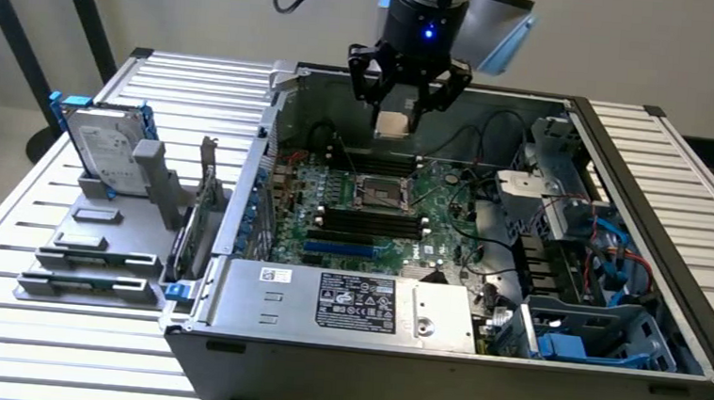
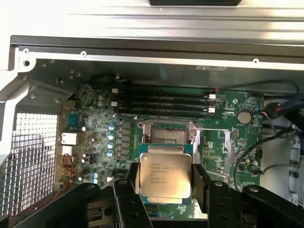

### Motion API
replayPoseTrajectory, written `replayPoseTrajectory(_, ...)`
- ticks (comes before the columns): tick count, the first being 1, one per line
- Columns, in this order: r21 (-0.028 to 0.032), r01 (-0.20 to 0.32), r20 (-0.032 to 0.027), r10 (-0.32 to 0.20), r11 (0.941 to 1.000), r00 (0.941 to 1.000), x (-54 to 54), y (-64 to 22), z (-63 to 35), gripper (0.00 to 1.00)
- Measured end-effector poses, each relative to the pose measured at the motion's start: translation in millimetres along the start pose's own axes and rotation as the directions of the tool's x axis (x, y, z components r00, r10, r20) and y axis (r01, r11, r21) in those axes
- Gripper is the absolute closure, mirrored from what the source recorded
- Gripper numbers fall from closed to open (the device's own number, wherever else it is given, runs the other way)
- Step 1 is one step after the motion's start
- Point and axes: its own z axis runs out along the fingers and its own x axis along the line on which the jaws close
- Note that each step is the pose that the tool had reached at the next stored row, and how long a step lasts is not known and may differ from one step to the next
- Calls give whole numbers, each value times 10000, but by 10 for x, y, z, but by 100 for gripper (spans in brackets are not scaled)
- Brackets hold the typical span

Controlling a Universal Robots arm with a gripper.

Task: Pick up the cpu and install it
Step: 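Pick up the cpu and move it towards the insertion slot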

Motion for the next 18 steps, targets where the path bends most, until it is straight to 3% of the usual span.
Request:
replayPoseTrajectory(3, 125, -12, -2, 12, 9999, 10000, -19, 60, 37, 46)
replayPoseTrajectory(7, 371, -38, -5, 39, 9993, 10000, -37, 121, 75, 46)
replayPoseTrajectory(9, 462, -81, -3, 81, 9989, 10000, -47, 132, 93, 46)
replayPoseTrajectory(12, 518, -205, 11, 205, 9984, 9998, -71, 137, 127, 46)
replayPoseTrajectory(15, 516, -352, 27, 351, 9980, 9994, -107, 137, 173, 46)
replayPoseTrajectory(18, 517, -368, -5, 368, 9980, 9993, -110, 136, 175, 46)
